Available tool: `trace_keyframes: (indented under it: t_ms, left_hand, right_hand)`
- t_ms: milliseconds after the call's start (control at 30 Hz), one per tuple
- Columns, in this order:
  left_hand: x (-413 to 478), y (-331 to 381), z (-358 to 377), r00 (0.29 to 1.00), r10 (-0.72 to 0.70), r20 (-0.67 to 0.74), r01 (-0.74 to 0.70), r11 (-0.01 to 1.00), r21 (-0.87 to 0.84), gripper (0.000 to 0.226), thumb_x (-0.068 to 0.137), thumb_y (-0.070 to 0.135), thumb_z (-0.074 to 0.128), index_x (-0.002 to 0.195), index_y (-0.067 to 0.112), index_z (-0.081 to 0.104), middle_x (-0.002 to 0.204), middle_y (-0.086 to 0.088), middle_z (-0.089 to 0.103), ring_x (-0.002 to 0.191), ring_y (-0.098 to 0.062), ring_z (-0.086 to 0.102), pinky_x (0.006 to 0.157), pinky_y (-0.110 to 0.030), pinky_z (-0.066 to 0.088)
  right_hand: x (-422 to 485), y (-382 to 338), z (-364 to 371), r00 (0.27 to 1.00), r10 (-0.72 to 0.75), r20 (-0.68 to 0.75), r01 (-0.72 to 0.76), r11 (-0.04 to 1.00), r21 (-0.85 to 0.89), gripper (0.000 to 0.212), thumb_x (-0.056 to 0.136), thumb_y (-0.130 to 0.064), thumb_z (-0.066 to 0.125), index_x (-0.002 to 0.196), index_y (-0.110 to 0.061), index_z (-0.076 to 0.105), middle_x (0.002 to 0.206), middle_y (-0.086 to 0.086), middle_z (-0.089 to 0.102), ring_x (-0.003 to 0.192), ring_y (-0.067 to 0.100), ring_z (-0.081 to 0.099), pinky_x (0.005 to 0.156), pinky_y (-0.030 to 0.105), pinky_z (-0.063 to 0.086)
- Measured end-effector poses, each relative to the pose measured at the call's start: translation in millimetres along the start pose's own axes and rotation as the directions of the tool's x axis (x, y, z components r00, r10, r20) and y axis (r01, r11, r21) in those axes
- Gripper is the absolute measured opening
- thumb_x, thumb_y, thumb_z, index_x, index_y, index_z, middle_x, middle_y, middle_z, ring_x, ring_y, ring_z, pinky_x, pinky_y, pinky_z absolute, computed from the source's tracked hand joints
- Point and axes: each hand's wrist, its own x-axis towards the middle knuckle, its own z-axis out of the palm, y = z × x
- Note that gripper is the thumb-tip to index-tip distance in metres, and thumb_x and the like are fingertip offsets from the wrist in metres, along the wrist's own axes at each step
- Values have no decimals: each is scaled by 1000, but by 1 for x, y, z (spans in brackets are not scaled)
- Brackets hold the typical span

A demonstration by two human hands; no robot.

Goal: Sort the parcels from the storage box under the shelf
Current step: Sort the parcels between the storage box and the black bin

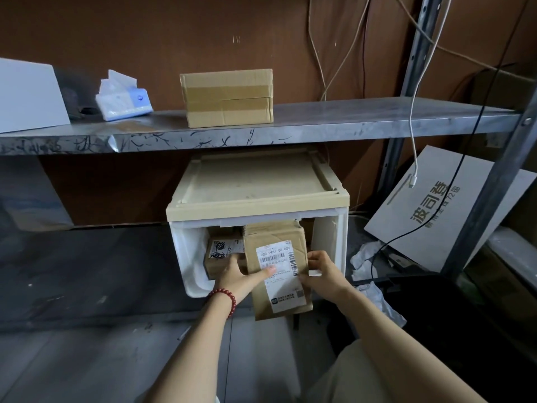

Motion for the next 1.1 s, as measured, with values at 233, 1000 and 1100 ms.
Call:
trace_keyframes:
  t_ms: [233,1000,1100]
  left_hand:
    - [-9,12,2,958,248,-146,-254,967,-17,48,69,49,79,106,33,54,105,12,60,94,-4,53,68,-16,39]
    - [8,-12,-6,983,-132,126,118,987,111,71,81,53,64,136,19,34,137,-4,45,106,-17,42,72,-27,40]
    - [7,-11,-9,980,-165,115,162,986,41,66,82,52,65,133,23,35,134,-6,45,104,-20,45,62,-30,44]
  right_hand:
    - [4,4,1,986,145,-78,-127,972,198,31,91,-1,58,114,-11,40,116,9,58,107,31,61,87,56,52]
    - [-6,-11,5,881,463,99,-473,873,120,25,95,-25,59,115,-10,59,94,8,68,82,20,64,71,33,54]
    - [-7,-15,6,881,455,131,-474,857,203,29,97,-32,52,119,-13,55,103,10,69,93,25,65,75,36,54]
